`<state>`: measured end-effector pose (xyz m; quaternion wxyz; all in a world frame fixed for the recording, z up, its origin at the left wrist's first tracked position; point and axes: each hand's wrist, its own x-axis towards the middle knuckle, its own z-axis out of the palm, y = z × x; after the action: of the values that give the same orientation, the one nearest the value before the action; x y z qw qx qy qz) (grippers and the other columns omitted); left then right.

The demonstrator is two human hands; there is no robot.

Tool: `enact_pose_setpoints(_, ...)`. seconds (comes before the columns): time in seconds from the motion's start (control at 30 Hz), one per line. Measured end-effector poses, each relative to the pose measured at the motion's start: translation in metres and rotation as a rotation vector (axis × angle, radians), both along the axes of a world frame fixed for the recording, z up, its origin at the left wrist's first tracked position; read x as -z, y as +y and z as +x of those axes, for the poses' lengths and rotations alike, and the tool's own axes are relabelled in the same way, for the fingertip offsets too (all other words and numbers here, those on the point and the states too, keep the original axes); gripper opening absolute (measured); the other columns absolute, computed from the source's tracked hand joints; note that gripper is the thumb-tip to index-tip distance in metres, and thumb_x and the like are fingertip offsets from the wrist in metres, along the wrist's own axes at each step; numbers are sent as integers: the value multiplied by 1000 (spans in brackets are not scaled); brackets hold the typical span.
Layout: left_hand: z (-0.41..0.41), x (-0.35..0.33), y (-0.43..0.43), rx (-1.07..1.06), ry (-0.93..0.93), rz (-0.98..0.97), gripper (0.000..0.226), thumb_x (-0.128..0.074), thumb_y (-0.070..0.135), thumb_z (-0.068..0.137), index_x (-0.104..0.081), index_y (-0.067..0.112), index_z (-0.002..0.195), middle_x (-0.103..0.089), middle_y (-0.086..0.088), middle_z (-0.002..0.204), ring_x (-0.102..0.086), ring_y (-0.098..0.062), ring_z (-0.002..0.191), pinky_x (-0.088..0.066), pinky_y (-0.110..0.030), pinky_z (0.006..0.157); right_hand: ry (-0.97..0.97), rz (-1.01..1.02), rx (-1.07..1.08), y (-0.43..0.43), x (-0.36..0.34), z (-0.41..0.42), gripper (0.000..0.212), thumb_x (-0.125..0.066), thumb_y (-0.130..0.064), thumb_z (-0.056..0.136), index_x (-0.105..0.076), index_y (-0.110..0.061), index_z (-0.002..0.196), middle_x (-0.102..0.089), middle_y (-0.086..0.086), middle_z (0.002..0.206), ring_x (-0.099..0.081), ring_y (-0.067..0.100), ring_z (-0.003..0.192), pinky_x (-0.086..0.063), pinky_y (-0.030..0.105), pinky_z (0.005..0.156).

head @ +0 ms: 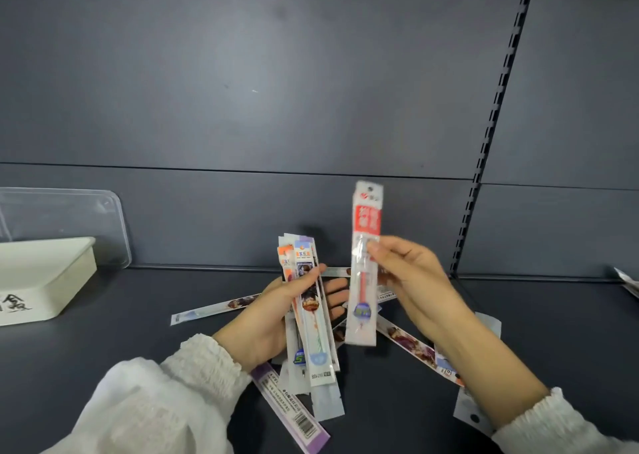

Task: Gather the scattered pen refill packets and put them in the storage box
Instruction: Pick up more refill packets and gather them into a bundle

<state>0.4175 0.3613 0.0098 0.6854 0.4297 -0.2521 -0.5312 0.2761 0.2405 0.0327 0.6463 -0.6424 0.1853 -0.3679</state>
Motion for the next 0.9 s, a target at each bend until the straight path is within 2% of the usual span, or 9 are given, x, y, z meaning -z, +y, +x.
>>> enact_pose_setpoints(0.1, -4, 0, 0, 57, -82, -8, 33, -56, 27, 91, -64, 9, 117, -75, -14, 95, -73, -24, 78, -61, -35, 70, 158, 24, -56, 12, 10, 9, 13, -66, -10, 87, -73, -7, 97, -76, 7, 86, -69, 15, 70, -53, 22, 58)
enact_pose_setpoints(0.2, -5, 2, -1, 64, -107, -14, 37, -60, 30, 84, -62, 12, 117, -73, -15, 99, -72, -27, 84, -60, -38, 74, 172, -85, 5, 16, 12, 13, 16, -69, -10, 85, -70, -4, 100, -75, 10, 91, -71, 9, 65, -52, 16, 50)
enact_pose_setpoints(0.3, -5, 1, 0, 103, -137, -27, 29, -57, 26, 89, -61, 16, 116, -74, -14, 98, -73, -27, 86, -61, -36, 71, 146, -156, 2, 17, 12, 11, 20, -67, -8, 85, -69, 3, 101, -71, 19, 95, -66, 1, 51, -46, 11, 43)
enact_pose_setpoints(0.47, -2, 0, 1, 97, -209, 20, 32, -63, 29, 87, -61, 14, 115, -75, -7, 89, -72, -17, 72, -57, -29, 63, 341, -396, -36, 4, 6, 4, 22, -59, -34, 91, -74, -19, 85, -69, -9, 69, -61, 1, 61, -47, 15, 59)
enact_pose_setpoints(0.57, 6, 3, 1, 168, -84, 19, 35, -74, 27, 79, -54, 12, 103, -62, -5, 75, -61, -16, 61, -53, -29, 65, 623, -625, -44, -25, 3, -16, 22, -67, -42, 84, -72, -26, 97, -71, -10, 93, -64, 6, 85, -54, 27, 81)
enact_pose_setpoints(0.7, 13, 5, -1, 159, 76, -56, 31, -71, 21, 79, -55, 14, 104, -52, -4, 68, -52, -14, 53, -54, -30, 60, 1095, -757, -200, -46, 12, -32, 50, -75, -49, 75, -56, -30, 117, -51, -10, 120, -49, 7, 109, -44, 27, 97)
enact_pose_setpoints(0.77, 13, 5, -1, 144, 75, -47, 24, -68, 24, 82, -57, 14, 100, -55, -4, 67, -55, -14, 51, -54, -27, 56, 1112, -773, -208, -45, 14, -30, 49, -77, -43, 75, -57, -25, 116, -51, -6, 118, -49, 4, 102, -43, 20, 89)
enact_pose_setpoints(0.83, 12, 5, -1, 135, 66, -32, 22, -68, 26, 82, -57, 13, 96, -61, -4, 70, -57, -13, 51, -53, -23, 53, 1038, -724, -187, -44, 16, -27, 35, -79, -32, 76, -65, -19, 106, -60, -4, 109, -53, -2, 80, -42, 10, 68)
enact_pose_setpoints(0.9, 13, 7, -1, 107, 66, -23, 19, -64, 26, 85, -57, 13, 96, -64, -6, 73, -58, -13, 51, -52, -22, 51, 991, -671, -165, -44, 18, -25, 21, -78, -22, 77, -69, -17, 96, -66, -2, 100, -56, -4, 64, -42, 9, 57)
